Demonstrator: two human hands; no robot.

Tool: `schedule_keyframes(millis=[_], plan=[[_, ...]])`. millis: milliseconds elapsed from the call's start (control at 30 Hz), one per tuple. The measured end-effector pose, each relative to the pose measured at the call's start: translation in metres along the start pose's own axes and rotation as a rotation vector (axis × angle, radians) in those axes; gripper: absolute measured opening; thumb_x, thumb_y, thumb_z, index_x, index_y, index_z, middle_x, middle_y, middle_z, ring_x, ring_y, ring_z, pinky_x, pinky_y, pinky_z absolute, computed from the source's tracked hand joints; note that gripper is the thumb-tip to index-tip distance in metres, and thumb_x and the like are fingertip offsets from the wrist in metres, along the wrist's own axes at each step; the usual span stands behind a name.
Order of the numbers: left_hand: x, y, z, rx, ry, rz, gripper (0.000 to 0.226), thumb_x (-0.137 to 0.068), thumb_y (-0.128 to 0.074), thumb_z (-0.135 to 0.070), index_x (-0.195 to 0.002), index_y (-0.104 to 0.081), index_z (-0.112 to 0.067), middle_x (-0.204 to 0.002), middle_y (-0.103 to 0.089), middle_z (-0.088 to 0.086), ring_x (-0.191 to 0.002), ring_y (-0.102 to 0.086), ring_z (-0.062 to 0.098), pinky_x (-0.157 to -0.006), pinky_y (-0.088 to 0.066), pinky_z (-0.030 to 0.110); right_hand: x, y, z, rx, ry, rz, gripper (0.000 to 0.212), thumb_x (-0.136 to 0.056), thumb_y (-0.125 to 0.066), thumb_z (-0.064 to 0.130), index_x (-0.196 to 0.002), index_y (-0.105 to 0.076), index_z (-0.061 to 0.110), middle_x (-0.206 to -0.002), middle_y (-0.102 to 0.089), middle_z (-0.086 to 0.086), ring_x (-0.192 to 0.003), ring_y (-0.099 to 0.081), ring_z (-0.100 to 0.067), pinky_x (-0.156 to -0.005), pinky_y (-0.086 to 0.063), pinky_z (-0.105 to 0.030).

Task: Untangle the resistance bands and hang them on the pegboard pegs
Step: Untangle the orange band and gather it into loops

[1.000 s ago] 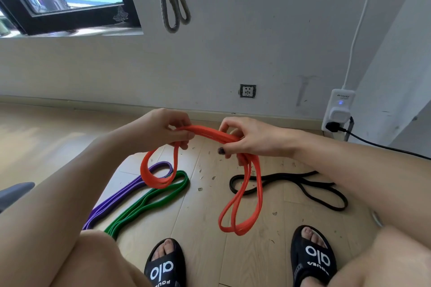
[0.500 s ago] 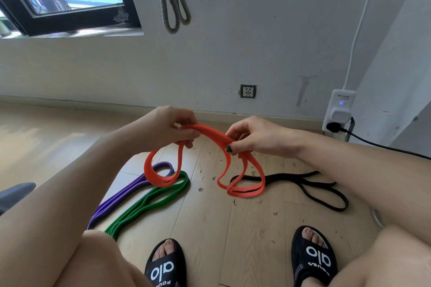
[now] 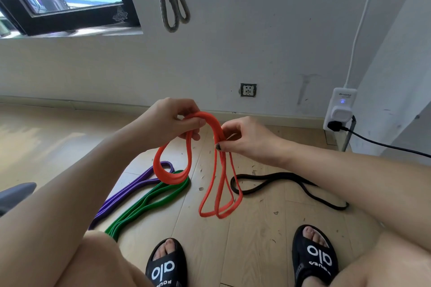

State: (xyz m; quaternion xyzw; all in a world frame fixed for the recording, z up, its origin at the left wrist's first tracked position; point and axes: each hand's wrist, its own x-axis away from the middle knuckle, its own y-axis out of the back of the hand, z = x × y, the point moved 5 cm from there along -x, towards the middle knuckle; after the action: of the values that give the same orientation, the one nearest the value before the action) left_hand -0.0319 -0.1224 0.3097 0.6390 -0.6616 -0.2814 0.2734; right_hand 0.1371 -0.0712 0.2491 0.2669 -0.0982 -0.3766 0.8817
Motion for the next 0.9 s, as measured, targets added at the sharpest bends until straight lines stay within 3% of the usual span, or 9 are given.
schedule_keyframes(millis=[300,533,667,733,833,900], plan=[[0.0,0.003,-0.002,-0.004,-0.018,-0.034,0.004,-0.095,-0.066,-0.021,-0.097,-0.066,-0.018,-0.091,-0.074,0.001,-0.079,-0.077,0.007,-0.07,-0.059,0.016,-0.006,-0.006,0.002,-0.059,0.019,-0.071,0.019,-0.088,-0.079,0.019,-0.105,-0.072,0.017,-0.096,-0.075,0.002,-0.089,-0.074,-0.011,-0.086,-0.062,-0.036],[-0.001,0.003,0.001,-0.008,-0.028,-0.059,0.003,-0.096,-0.066,-0.021,-0.097,-0.066,-0.019,-0.091,-0.074,0.0,-0.079,-0.077,0.007,-0.074,-0.062,0.021,-0.009,-0.009,0.005,-0.083,0.029,-0.045,0.009,-0.088,-0.079,0.017,-0.091,-0.071,0.015,-0.086,-0.073,-0.003,-0.08,-0.073,-0.015,-0.077,-0.06,-0.03],[0.002,0.006,0.015,-0.111,-0.021,0.037,0.003,-0.095,-0.067,-0.025,-0.096,-0.068,-0.023,-0.087,-0.076,-0.005,-0.083,-0.075,0.006,-0.087,-0.061,0.035,-0.01,0.004,0.004,-0.024,0.0,0.0,0.01,-0.085,-0.081,0.013,-0.091,-0.073,0.013,-0.084,-0.076,-0.006,-0.079,-0.076,-0.018,-0.08,-0.064,-0.038],[0.005,0.004,0.02,-0.237,-0.028,0.123,0.006,-0.094,-0.069,-0.028,-0.1,-0.068,-0.028,-0.087,-0.076,-0.009,-0.085,-0.073,0.006,-0.089,-0.059,0.037,-0.009,0.009,0.006,0.062,-0.006,0.026,0.01,-0.084,-0.082,0.016,-0.089,-0.073,0.017,-0.081,-0.077,-0.002,-0.076,-0.075,-0.015,-0.077,-0.063,-0.035],[0.006,-0.009,0.018,-0.392,-0.049,0.238,0.02,-0.093,-0.069,-0.026,-0.108,-0.061,-0.035,-0.085,-0.072,-0.009,-0.079,-0.069,0.01,-0.081,-0.059,0.038,-0.008,0.01,0.013,0.154,-0.003,0.061,0.012,-0.082,-0.083,0.02,-0.085,-0.072,0.022,-0.078,-0.075,0.004,-0.071,-0.074,-0.009,-0.071,-0.06,-0.028],[0.005,-0.02,0.012,-0.432,-0.082,0.268,0.021,-0.089,-0.071,-0.029,-0.103,-0.058,-0.038,-0.083,-0.067,-0.009,-0.075,-0.063,0.013,-0.076,-0.057,0.04,-0.009,0.008,0.018,0.187,-0.001,0.079,0.012,-0.082,-0.084,0.021,-0.084,-0.072,0.023,-0.076,-0.074,0.006,-0.069,-0.072,-0.006,-0.067,-0.059,-0.023]])
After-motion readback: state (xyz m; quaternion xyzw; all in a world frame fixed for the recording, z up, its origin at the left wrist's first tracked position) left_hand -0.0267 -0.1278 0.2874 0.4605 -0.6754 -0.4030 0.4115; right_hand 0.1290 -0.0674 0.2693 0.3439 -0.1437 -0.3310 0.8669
